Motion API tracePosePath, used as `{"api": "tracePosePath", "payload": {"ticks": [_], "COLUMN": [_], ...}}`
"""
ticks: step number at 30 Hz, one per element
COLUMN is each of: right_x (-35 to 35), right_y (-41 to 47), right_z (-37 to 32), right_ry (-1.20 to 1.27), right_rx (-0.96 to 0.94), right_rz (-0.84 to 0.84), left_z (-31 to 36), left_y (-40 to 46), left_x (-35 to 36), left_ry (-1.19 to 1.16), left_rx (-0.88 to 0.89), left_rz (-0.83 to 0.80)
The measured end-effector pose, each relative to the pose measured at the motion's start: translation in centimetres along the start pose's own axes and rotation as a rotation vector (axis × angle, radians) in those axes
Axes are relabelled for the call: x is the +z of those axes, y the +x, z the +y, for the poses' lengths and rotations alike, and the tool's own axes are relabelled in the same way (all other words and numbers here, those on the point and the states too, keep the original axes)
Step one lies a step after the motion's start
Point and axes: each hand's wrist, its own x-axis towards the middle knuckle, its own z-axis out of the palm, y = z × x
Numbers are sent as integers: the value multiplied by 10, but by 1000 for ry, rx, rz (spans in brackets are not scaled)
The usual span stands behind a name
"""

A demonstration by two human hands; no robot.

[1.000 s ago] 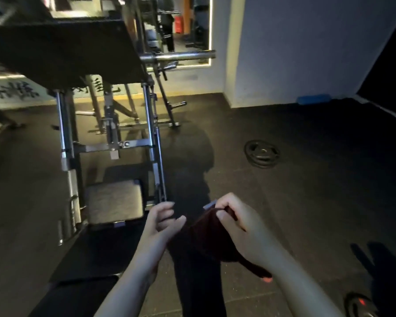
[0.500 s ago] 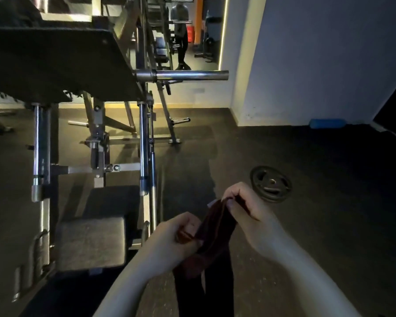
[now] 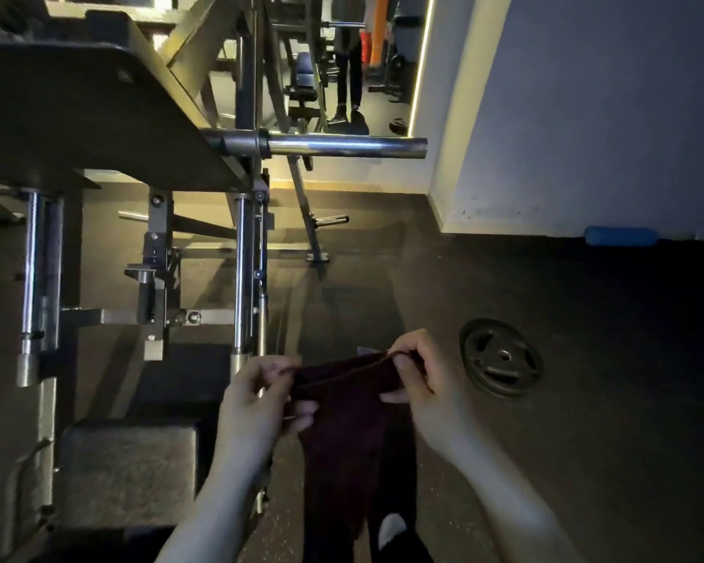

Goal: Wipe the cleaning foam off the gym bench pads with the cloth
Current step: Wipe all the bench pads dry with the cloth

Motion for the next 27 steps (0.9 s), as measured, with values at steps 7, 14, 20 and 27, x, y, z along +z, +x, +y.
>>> {"api": "tracePosePath", "payload": {"ticks": [7,14,20,27], "right_x": [-29,-46,-56,-60], "right_y": [124,228,292,360], "right_z": [22,24,39,38], "right_ry": [202,147,59,119], "right_rx": [-43,-179,-213,-282], "right_rz": [-117,-84,-35,-183], "left_z": [40,74,93,114], "left_y": [88,149,198,282], "left_x": [39,88,98,106], "left_ry": [-9,-412,-123,314], "left_rx": [149,15,276,418], "left_rz": [173,191,106,94]}}
